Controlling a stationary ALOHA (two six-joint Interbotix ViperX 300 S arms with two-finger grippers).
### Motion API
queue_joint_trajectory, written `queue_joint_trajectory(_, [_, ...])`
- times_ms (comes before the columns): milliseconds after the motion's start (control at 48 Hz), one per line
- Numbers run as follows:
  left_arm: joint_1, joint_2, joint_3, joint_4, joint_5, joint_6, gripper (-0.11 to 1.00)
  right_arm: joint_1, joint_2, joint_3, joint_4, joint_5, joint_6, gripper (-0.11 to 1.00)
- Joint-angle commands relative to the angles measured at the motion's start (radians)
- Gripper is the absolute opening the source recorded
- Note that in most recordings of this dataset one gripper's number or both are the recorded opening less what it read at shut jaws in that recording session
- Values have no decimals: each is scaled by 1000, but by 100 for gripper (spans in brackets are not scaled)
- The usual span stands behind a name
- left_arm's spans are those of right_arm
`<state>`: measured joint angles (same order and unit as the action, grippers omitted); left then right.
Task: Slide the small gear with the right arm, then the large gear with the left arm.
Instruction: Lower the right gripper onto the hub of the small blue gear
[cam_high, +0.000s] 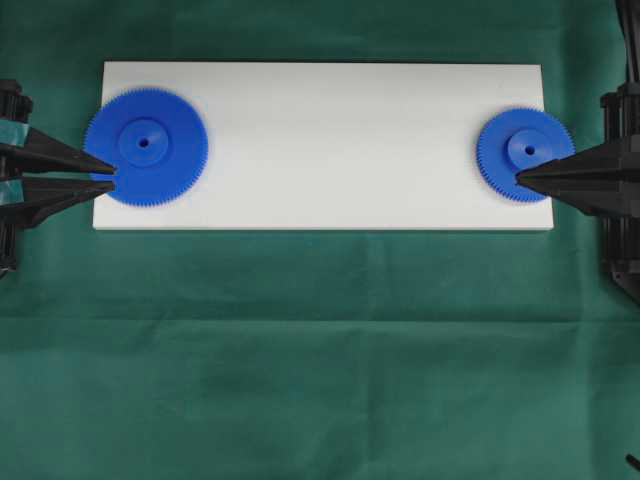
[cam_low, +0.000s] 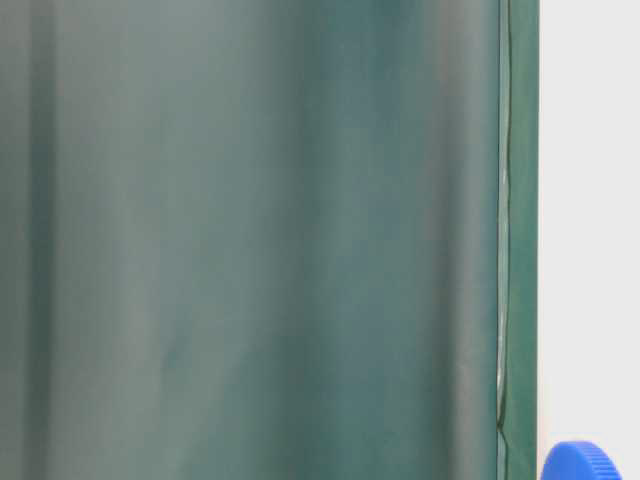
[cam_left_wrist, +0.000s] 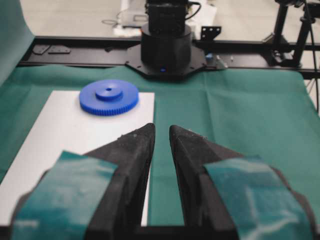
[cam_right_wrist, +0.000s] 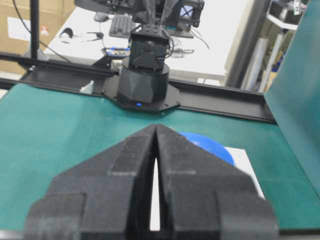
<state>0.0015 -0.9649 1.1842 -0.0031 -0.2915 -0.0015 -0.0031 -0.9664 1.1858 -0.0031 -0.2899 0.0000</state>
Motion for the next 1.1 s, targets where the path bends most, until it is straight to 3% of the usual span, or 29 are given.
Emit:
queue_joint_trajectory(0, [31, 23, -35, -12, -14, 5, 24, -11, 8, -29, 0, -9, -2, 50])
queue_joint_trajectory(42, [38, 34, -44, -12, -8, 5, 22, -20, 9, -32, -5, -9, -3, 50])
queue_joint_trajectory(125, [46, 77, -61, -12, -2, 8, 5, -35, 14, -34, -11, -9, -5, 50])
queue_joint_trajectory(188, [49, 109, -71, -12, -2, 18, 0, -48, 15, -34, -15, -9, -5, 50])
queue_joint_trajectory(396, [61, 144, -81, -12, -15, 58, 0, -127, 15, -31, -15, 9, -3, 50])
queue_joint_trajectory(604, [109, 149, -81, -14, -9, 60, 0, -308, 11, -37, -11, 118, 9, 50])
queue_joint_trajectory(792, [121, 150, -83, -14, 2, 60, 0, -410, 15, -63, -11, 256, 28, 50])
queue_joint_trajectory(938, [121, 152, -84, -14, 21, 58, 0, -422, 18, -97, -9, 446, 38, 50])
queue_joint_trajectory(1084, [121, 160, -86, -14, 25, 58, 0, -433, 31, -123, -14, 617, 107, 50])
